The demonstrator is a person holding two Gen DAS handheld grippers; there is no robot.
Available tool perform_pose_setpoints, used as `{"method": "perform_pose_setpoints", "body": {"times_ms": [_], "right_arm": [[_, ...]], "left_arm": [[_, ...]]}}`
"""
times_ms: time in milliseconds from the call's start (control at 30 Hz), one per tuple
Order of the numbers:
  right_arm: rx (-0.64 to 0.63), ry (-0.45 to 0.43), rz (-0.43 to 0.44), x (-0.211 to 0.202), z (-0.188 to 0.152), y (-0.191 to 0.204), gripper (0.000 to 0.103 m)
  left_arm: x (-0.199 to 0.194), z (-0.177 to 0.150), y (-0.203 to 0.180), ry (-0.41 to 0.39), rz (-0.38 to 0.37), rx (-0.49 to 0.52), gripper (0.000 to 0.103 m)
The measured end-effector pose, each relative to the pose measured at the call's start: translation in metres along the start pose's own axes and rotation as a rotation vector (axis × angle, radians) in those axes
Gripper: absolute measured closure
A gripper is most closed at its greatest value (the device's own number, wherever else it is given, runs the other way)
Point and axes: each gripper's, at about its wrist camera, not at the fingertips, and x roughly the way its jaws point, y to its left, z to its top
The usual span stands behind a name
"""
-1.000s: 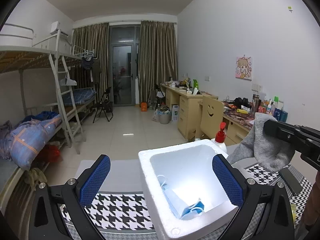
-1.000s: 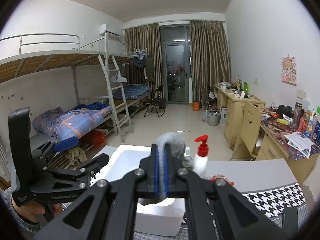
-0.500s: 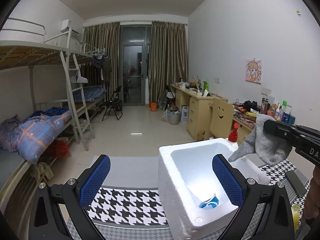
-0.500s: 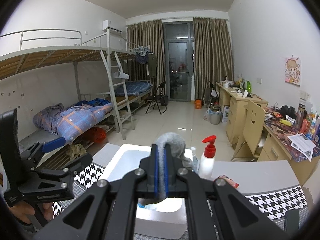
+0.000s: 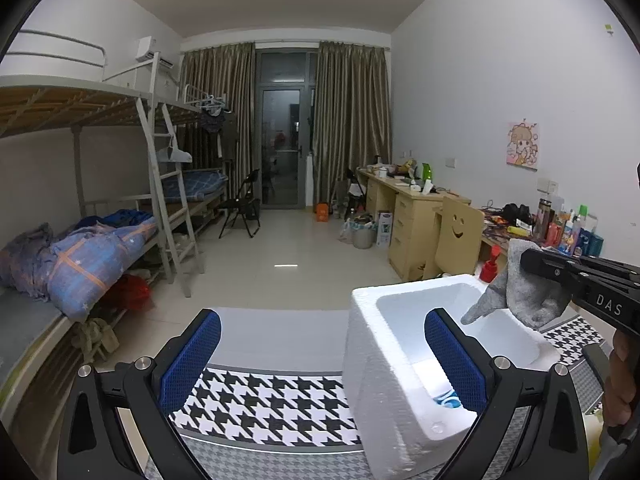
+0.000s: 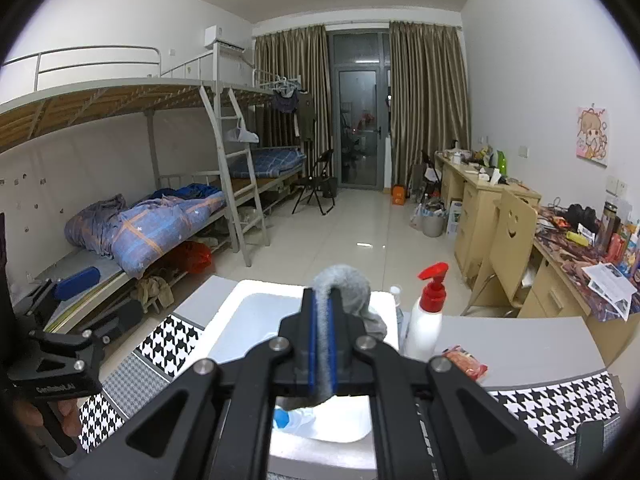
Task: Organize soft objects
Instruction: 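Open the left gripper to drop the mask into the box while the right drops the sock, then withdraw both tools from the box back over the remaining tissues and foam sleeve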
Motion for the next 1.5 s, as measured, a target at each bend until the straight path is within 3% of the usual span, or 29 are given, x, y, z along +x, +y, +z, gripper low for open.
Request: {"method": "perform_pose_setpoints", "body": {"times_ms": [333, 400, 433, 467, 500, 533, 567, 800, 1033, 1167, 1500], "right_arm": [[0.019, 0.049, 0.006, 0.023, -0.005, -0.006, 0.095], [0.018, 0.062, 0.006, 0.026, -0.006, -0.007, 0.091], [0.019, 0.071, 0.001, 0.028, -0.006, -0.007, 0.08], [0.021, 0.08, -0.002, 0.03, -0.007, -0.007, 0.06], [0.022, 0.087, -0.002, 0.031, -0.007, -0.006, 0.049], [0.021, 0.089, -0.001, 0.031, -0.008, -0.007, 0.032], [0.021, 0.079, -0.001, 0.03, -0.008, -0.007, 0.028], [0.0, 0.062, 0.012, 0.027, -0.006, 0.0, 0.028], [-0.012, 0.027, -0.029, -0.001, -0.002, 0.001, 0.027], [-0.015, -0.008, -0.062, -0.02, -0.001, -0.002, 0.019], [-0.013, -0.082, -0.106, -0.066, -0.001, -0.007, 0.013]], "left_arm": [[0.008, -0.006, 0.007, 0.015, -0.012, -0.005, 0.001], [0.009, -0.006, 0.009, 0.017, -0.016, -0.004, 0.001], [0.01, -0.006, 0.009, 0.021, -0.017, -0.005, 0.001], [0.01, -0.007, 0.01, 0.023, -0.019, -0.003, 0.001], [0.01, -0.008, 0.009, 0.023, -0.018, -0.001, 0.001], [0.01, -0.008, 0.01, 0.023, -0.014, 0.0, 0.001], [0.01, -0.01, 0.01, 0.025, -0.011, -0.001, 0.001], [0.015, -0.012, 0.012, 0.041, -0.014, -0.016, 0.001], [0.001, -0.007, 0.001, 0.016, -0.034, 0.002, 0.001], [-0.007, -0.005, -0.008, 0.013, -0.037, 0.02, 0.001], [-0.03, -0.003, -0.031, -0.009, -0.069, 0.052, 0.001]]}}
